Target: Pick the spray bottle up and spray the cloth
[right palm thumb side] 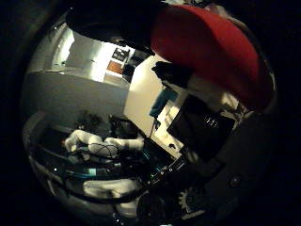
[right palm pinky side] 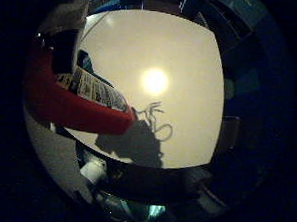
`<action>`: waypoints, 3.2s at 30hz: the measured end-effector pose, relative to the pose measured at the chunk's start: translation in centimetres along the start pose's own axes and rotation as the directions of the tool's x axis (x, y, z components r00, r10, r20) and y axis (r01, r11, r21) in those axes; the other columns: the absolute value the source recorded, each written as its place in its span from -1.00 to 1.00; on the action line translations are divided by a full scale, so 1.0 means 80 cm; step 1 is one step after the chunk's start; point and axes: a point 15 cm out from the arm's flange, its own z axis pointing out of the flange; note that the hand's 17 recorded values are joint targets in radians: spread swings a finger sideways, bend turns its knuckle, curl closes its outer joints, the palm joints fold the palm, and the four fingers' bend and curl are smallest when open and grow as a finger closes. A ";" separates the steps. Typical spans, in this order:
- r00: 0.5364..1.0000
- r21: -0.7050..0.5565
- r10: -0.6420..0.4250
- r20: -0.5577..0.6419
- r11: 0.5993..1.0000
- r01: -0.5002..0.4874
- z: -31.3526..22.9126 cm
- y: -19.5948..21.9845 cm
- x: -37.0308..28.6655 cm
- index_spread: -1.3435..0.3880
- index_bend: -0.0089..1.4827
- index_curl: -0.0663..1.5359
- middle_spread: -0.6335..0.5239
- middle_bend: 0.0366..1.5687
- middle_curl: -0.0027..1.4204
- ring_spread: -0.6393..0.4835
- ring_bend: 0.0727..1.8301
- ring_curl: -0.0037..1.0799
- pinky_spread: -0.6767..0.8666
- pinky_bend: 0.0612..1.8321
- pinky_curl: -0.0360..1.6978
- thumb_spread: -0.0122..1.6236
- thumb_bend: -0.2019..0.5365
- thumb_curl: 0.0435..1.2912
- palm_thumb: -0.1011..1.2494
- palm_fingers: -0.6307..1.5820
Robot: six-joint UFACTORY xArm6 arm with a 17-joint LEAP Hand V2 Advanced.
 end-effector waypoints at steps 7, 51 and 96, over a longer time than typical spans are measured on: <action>0.964 -0.187 -0.119 -0.236 0.980 0.075 -0.004 -0.020 -0.022 0.37 0.64 -0.03 -0.03 0.76 -0.12 -0.15 0.60 0.14 -0.39 0.15 0.30 0.39 -0.49 -0.19 0.72 0.64; 0.726 -0.518 -0.423 -0.542 0.848 0.108 0.036 -0.054 -0.180 0.37 0.65 -0.03 -0.05 0.77 -0.12 -0.15 0.59 0.14 -0.40 0.14 0.32 0.41 -0.49 -0.21 0.68 0.64; 0.961 -0.032 -0.273 -0.035 0.962 0.272 -0.071 -0.134 -0.404 0.37 0.65 -0.04 -0.07 0.77 -0.12 -0.15 0.59 0.15 -0.40 0.14 0.32 0.41 -0.48 -0.22 0.72 0.64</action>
